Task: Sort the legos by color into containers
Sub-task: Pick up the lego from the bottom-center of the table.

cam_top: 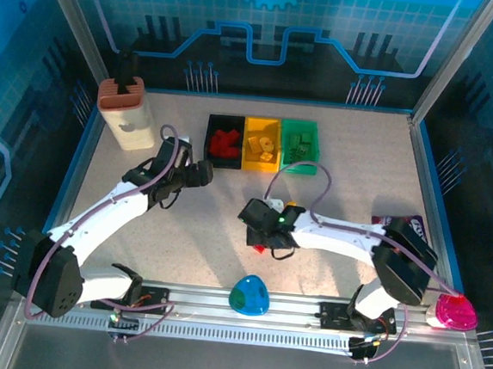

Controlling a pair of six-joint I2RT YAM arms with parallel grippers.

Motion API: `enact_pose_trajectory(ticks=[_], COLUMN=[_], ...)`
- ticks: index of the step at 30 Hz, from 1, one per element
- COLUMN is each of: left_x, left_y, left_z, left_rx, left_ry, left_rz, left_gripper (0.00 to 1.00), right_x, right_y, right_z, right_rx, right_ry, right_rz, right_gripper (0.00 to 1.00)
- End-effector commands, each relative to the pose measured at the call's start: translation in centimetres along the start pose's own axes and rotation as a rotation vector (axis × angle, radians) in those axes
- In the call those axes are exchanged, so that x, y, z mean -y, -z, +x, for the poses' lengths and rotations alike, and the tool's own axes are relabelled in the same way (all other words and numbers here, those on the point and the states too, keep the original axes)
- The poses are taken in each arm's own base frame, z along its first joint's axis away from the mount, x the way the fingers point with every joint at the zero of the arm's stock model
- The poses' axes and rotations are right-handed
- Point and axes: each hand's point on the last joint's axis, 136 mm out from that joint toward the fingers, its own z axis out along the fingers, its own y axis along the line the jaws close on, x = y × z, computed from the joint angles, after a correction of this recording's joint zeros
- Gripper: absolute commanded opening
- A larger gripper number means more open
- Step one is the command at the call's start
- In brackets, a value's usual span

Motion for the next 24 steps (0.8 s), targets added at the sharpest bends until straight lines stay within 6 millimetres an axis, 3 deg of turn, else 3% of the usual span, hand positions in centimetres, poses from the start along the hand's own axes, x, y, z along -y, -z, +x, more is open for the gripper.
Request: enact_pose_trajectory(ticks=[1,6,13,17,21,24], left_x=[-0.7,-1.2,-1.4,-1.5,-1.9,-2.2], left_y=[0.5,0.6,0.2,0.2,0.5,0.7], left_z=[0.3,0.8,1.9,2.0,2.1,2.2], left_rx=[-0.002,-0.001,-0.025,-0.019,-0.015,-0.010], left_ry=[0.024,0.021,0.021,0.022,0.021,0.021], left_rz=[-0.018,-0.023,-0.016,-0.015,-0.022,-0.023], left_gripper=[0.82,0.82,0.81,0.80,0.79,0.78], right_x=[1.4,1.8,0.2,-0.1,-0.4,-2.7], right_y=[0.0,-1.1,-3.1,-3.5,-2.8,-2.2], right_z=[-0.1,0.4,1.4,1.6,0.3,-1.3], right_rx=[0.042,0.021,-0.059,-0.070,-0.034,-0.020], right_ry=[-0.165,-0.247,-0.292,-0.296,-0.248,-0.128], right_rz=[0.130,0.168,0.120,0.116,0.119,0.030], right_gripper=[0.68,0.66,0.62,0.49,0.33,0.27])
